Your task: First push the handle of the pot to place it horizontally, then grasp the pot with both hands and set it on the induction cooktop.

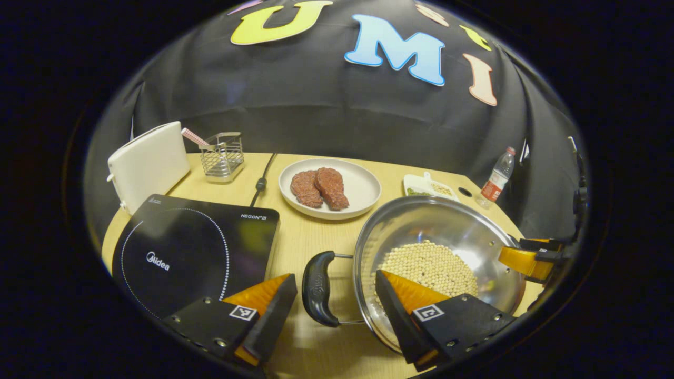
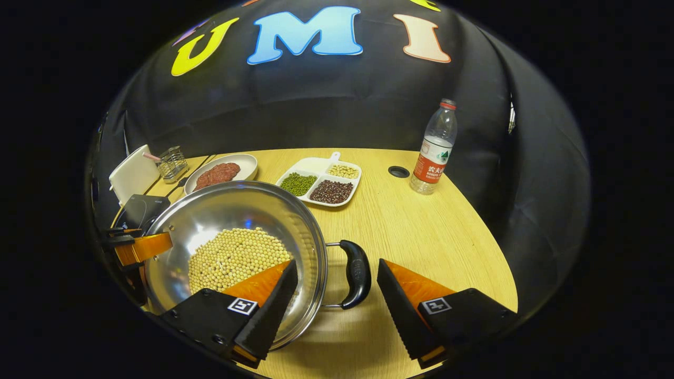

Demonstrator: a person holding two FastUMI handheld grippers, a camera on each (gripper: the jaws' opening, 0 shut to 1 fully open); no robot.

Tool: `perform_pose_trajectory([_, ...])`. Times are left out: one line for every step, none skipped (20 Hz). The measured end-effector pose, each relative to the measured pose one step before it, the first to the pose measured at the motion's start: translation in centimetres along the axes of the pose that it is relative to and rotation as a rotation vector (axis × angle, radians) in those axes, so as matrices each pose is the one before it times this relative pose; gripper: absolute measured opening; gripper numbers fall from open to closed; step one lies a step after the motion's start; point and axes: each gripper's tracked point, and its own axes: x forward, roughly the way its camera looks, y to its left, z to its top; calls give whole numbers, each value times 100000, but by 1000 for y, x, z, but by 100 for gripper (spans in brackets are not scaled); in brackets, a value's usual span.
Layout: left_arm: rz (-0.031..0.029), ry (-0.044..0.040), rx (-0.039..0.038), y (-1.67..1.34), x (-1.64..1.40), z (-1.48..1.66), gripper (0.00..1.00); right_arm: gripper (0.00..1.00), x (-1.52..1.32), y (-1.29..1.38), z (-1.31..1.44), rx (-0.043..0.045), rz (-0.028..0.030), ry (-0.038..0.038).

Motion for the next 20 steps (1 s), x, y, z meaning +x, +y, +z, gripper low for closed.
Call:
perform_pose_trajectory([398,455,-218,26,-38,-226,83,94,196,55,54,746,14,103])
perform_pose_trajectory([-5,72,-560,66,80,-109,82,91,172,-40,-36,542,-44,117])
perform_pose_trajectory([94,224,-166,-20,75,-73,69,83,191,23,-50,351,-99,417])
perform_pose_trajectory([-38,440,17,42,55,-92,71,80,33,-61,-158,207,-476,705])
perform_pose_trajectory([-1625,-92,-750,-426,110,6,71,72,12,-217,-106,63,-877,347])
perform_pose_trajectory([1188,85,-6,-65,-99,91,70,72,88,66,52,1169,-65,1])
perform_pose_trajectory([615,465,678,223,140,-85,61,66,-43,40,29,653,52,387])
perform_pose_trajectory([442,107,337,73,178,68,62,63,43,112,-38,262,122,223])
perform_pose_trajectory([347,79,-151,35,-30,59,65,58,-7,34,81,196,17,29])
perform_pose_trajectory([182,239,-281,-5,17,86,61,58,-72,46,-28,-156,212,12])
perform_pose_trajectory([-79,264,50,-79,133,-18,60,52,-174,5,-86,-42,294,106])
perform_pose_trajectory([-235,421,254,-59,-46,16,55,48,24,-41,111,344,-308,25])
perform_pose_trajectory([45,-42,-114,49,-104,180,50,48,12,176,58,408,-401,340])
perform_pose_trajectory([173,0,225,164,-61,139,53,51,-130,68,-163,-2,-15,240])
perform_pose_trajectory([118,-562,211,128,-318,228,55,48,-172,139,36,-180,169,487])
perform_pose_trajectory([-77,-826,263,135,-424,344,56,48,-438,96,136,340,93,-568])
perform_pose_trajectory([-33,-703,380,25,-317,321,53,52,-495,176,351,221,142,-950])
perform_pose_trajectory([-181,-1034,-96,118,-411,410,53,48,-434,110,209,-609,4,-217])
perform_pose_trajectory([110,-279,-141,140,-474,97,53,48,-342,187,392,-78,-15,-997])
perform_pose_trajectory([13,-261,-477,209,-243,308,53,48,-424,182,293,-339,-52,-58])
